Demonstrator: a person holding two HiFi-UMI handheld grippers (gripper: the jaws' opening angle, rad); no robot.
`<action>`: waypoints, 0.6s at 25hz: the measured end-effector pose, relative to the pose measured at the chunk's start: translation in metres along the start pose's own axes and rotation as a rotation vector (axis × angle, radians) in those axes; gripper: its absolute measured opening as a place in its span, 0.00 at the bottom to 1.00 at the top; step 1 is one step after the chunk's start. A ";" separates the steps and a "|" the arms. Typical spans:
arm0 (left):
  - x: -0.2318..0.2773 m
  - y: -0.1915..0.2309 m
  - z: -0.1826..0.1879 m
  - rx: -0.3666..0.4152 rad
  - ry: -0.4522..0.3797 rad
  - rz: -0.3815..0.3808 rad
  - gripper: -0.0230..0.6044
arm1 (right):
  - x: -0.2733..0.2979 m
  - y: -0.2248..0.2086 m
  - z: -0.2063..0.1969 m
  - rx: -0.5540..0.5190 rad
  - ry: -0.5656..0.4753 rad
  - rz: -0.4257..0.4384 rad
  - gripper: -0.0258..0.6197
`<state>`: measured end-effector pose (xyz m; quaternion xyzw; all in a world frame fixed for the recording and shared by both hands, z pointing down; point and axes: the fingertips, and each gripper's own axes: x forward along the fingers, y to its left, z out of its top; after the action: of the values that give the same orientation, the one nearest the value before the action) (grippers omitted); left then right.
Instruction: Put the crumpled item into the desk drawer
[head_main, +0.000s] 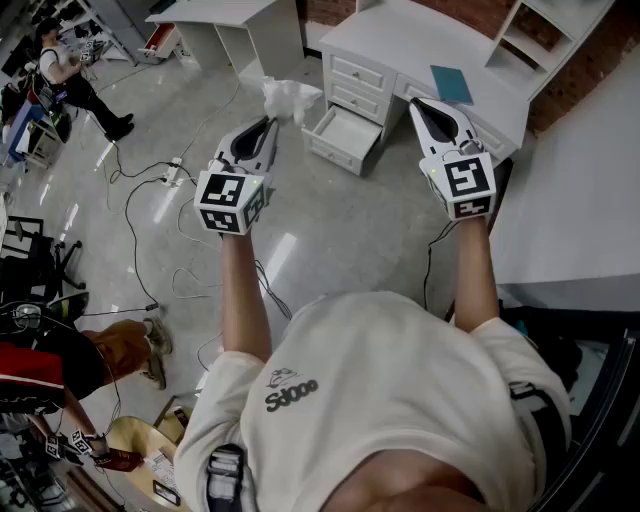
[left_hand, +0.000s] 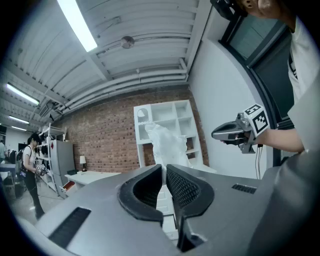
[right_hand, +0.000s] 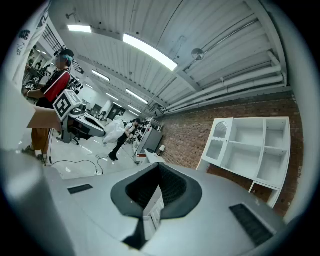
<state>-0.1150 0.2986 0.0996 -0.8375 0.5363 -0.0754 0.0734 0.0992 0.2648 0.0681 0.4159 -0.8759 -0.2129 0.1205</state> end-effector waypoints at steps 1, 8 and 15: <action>-0.001 0.001 -0.001 -0.002 -0.001 -0.010 0.09 | 0.001 0.002 0.001 0.010 -0.006 0.000 0.05; -0.018 0.016 -0.018 -0.032 0.009 -0.049 0.09 | 0.006 0.020 0.004 0.083 -0.017 -0.027 0.05; -0.032 0.037 -0.045 -0.025 0.047 -0.048 0.09 | 0.011 0.048 0.000 0.116 0.023 -0.024 0.05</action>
<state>-0.1702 0.3107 0.1345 -0.8490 0.5184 -0.0901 0.0482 0.0599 0.2828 0.0908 0.4353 -0.8801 -0.1584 0.1038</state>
